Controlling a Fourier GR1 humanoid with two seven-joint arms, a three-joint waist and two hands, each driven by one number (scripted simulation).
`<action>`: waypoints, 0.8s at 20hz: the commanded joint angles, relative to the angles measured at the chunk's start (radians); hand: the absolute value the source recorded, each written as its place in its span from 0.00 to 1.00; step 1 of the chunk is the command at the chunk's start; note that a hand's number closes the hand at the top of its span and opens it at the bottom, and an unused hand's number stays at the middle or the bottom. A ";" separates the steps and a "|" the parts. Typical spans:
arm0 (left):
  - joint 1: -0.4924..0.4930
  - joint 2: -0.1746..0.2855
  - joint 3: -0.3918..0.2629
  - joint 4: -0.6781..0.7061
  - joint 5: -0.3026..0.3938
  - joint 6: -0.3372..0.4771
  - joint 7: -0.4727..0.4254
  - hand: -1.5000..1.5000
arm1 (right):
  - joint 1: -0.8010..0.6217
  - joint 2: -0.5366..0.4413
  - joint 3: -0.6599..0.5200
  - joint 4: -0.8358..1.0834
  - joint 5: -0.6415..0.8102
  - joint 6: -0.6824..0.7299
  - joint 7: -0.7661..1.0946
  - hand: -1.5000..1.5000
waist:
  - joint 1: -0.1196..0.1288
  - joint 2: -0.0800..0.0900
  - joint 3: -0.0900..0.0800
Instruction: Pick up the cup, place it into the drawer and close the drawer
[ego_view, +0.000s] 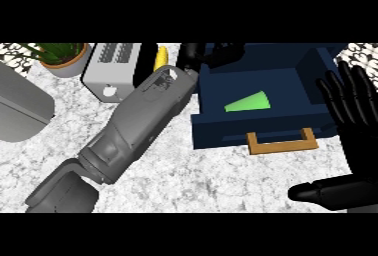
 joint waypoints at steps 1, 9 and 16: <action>-0.021 0.000 -0.092 0.035 0.010 0.017 0.039 1.00 | 0.003 0.017 0.022 -0.026 0.004 -0.018 0.032 0.00 | -0.003 -0.002 0.000; -0.058 0.000 -0.155 0.082 0.044 0.071 0.059 0.00 | -0.006 0.043 0.055 0.007 0.002 0.002 -0.021 0.00 | -0.032 0.009 0.001; 0.019 0.000 -0.144 -0.030 0.156 0.035 -0.065 0.00 | 0.008 0.038 0.018 -0.012 -0.062 0.013 -0.014 0.00 | -0.002 0.001 0.000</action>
